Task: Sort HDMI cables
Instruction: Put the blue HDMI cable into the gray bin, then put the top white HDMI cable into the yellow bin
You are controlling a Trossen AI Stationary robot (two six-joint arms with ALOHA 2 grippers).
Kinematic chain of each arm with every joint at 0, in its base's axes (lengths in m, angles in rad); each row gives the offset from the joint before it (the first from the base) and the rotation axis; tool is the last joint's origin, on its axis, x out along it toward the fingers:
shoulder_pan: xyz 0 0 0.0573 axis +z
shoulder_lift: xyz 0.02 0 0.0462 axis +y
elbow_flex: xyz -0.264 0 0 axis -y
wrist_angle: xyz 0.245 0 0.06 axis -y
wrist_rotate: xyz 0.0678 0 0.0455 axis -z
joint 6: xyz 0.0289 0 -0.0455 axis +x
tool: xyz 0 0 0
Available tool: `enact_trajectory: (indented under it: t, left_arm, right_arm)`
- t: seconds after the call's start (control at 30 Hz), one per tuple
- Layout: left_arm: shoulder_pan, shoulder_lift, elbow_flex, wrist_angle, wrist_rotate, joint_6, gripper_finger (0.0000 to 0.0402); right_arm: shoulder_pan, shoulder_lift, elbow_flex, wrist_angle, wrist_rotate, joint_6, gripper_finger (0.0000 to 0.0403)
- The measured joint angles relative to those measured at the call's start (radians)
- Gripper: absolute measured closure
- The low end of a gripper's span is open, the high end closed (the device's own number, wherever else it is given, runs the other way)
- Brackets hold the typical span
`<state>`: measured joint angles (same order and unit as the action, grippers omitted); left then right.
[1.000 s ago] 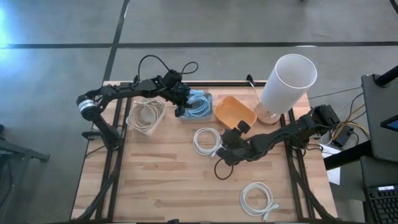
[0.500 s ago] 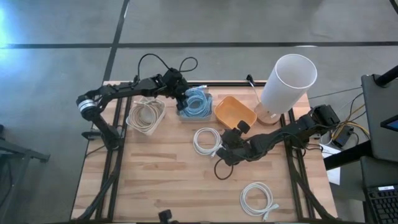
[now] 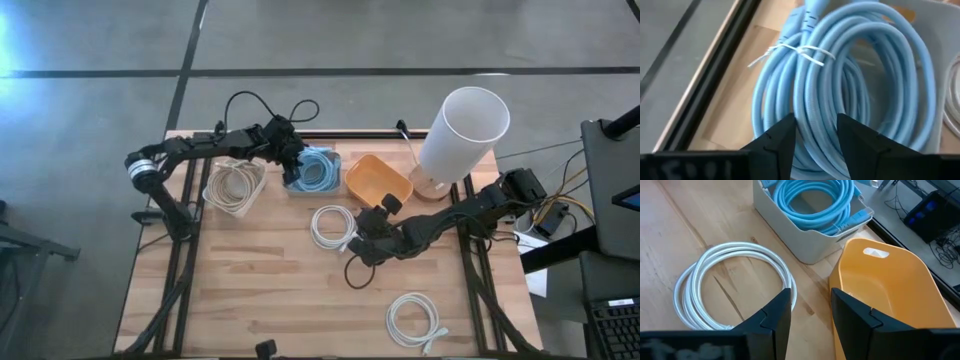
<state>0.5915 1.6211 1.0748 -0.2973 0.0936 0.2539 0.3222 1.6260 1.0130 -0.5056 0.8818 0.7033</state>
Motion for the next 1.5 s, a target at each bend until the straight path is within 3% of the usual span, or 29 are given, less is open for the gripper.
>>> enact_trajectory:
  t: [0.2,0.6,0.77,1.07,1.2,1.37,1.5]
  left_arm:
    - [-0.002,-0.001,0.0,0.003,-0.007,0.0,0.0231]
    - [-0.036,-0.057,0.022,0.03,-0.078,-0.014,0.0227]
    - [-0.059,-0.089,0.034,0.027,-0.077,-0.053,0.0227]
    - [-0.12,-0.109,0.032,0.029,-0.06,-0.056,0.0228]
    - [-0.135,-0.108,0.023,0.028,-0.06,-0.056,0.0229]
    - [-0.137,-0.107,0.016,0.016,-0.06,-0.053,0.0229]
    - [-0.136,-0.106,0.016,0.019,-0.061,-0.049,0.0229]
  right_arm:
    - [0.0,0.0,0.0,0.004,-0.003,0.0,0.0262]
    - [-0.002,0.0,0.0,0.117,-0.127,-0.112,0.0239]
    - [-0.002,0.018,-0.003,0.282,-0.186,-0.235,0.0229]
    - [-0.052,0.172,-0.003,0.668,-0.342,-0.422,0.0223]
    - [-0.096,0.242,0.01,0.653,-0.416,-0.384,0.0223]
    - [-0.138,0.302,0.027,0.635,-0.584,-0.366,0.0223]
    - [-0.152,0.349,0.051,0.622,-0.603,-0.366,0.0223]
